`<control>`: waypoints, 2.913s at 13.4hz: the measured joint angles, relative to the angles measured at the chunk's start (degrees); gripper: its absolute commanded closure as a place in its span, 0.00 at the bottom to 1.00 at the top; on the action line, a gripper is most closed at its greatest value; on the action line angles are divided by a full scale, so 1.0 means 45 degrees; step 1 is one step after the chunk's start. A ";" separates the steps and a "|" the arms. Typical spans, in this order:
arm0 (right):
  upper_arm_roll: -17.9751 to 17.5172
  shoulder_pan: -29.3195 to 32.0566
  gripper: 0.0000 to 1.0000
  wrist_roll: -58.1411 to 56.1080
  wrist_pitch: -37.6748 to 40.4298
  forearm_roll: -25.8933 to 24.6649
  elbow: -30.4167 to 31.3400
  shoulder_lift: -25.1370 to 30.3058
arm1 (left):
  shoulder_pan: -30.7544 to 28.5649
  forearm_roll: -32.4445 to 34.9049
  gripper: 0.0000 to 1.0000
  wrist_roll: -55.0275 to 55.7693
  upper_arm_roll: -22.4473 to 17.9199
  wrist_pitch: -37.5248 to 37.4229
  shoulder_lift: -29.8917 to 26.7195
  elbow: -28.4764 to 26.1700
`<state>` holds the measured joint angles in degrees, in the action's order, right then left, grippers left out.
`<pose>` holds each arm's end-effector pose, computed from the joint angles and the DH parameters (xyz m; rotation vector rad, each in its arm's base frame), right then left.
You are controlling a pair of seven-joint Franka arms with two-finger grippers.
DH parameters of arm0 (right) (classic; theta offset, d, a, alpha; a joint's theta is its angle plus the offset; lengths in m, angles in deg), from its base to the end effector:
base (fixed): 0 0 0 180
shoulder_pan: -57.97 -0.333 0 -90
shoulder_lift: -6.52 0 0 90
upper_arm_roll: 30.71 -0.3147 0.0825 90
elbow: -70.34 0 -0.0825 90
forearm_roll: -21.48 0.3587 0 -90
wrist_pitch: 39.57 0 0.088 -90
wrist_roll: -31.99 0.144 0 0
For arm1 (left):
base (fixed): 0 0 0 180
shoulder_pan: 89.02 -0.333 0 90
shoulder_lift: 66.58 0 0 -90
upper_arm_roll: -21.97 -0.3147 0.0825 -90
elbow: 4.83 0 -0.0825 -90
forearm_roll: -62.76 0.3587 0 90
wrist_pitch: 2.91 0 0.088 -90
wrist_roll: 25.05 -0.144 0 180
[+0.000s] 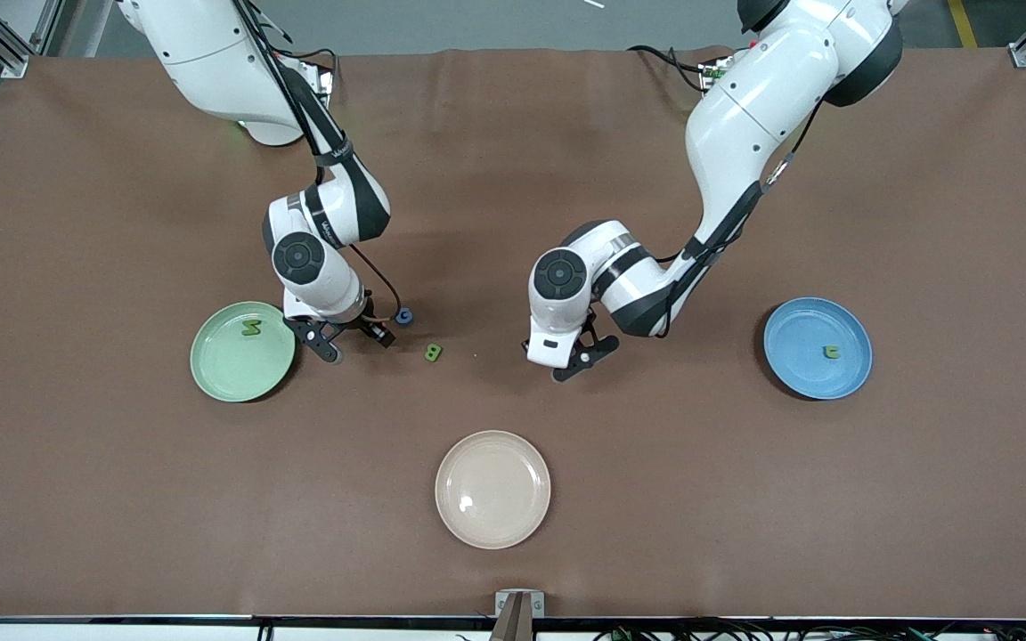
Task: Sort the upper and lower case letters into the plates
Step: 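Grasp the x with the left gripper while the right gripper grasps the q, then carry the x to the blue plate while the right gripper carries q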
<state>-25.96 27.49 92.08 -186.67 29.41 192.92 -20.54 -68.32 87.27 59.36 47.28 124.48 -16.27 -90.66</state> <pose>0.4967 0.2384 0.1610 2.9430 -1.0897 -0.0841 0.5190 -0.4437 0.1528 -2.9899 -0.8112 0.0488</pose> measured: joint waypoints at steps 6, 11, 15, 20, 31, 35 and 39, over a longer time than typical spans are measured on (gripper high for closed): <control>-0.0028 -0.0058 0.60 0.0000 0.0012 -0.0016 0.0002 0.0000 | 0.0004 -0.0001 0.69 0.0004 0.0034 0.0005 -0.0016 0.0002; -0.0029 -0.0102 0.97 0.0005 0.0023 -0.0016 -0.0003 0.0014 | 0.0006 -0.0003 0.84 0.0342 0.0046 0.0005 -0.0023 0.0003; 0.0027 -0.0096 1.00 0.0005 0.0128 -0.0016 -0.0102 0.0015 | -0.0091 -0.0008 0.87 0.0353 0.0035 -0.0288 -0.0186 -0.0075; 0.0194 0.0399 1.00 -0.0415 0.3198 -0.0046 -0.2109 0.0252 | -0.2079 -0.0057 0.87 -0.1546 0.1270 -0.2421 -0.1870 -0.0587; 0.0354 0.4461 1.00 -0.7618 0.3710 -0.0058 -0.1609 0.0615 | -1.1008 0.0377 0.87 -0.9078 0.4849 -0.1812 -0.5214 -0.6150; 0.0226 0.4455 1.00 -0.7689 0.2389 -0.0058 -0.0522 0.0603 | -1.2878 0.1102 0.87 -1.1175 0.4863 0.0052 -0.5270 -0.7502; 0.0175 0.4425 0.99 -0.7690 0.1816 -0.0058 -0.0086 0.0593 | -1.4286 0.1258 0.87 -1.3506 0.4871 0.0586 -0.5253 -0.7987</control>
<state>-25.17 47.41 57.47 -178.50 29.15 192.54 -17.87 -132.61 92.93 -1.41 69.20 127.11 -39.91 -126.60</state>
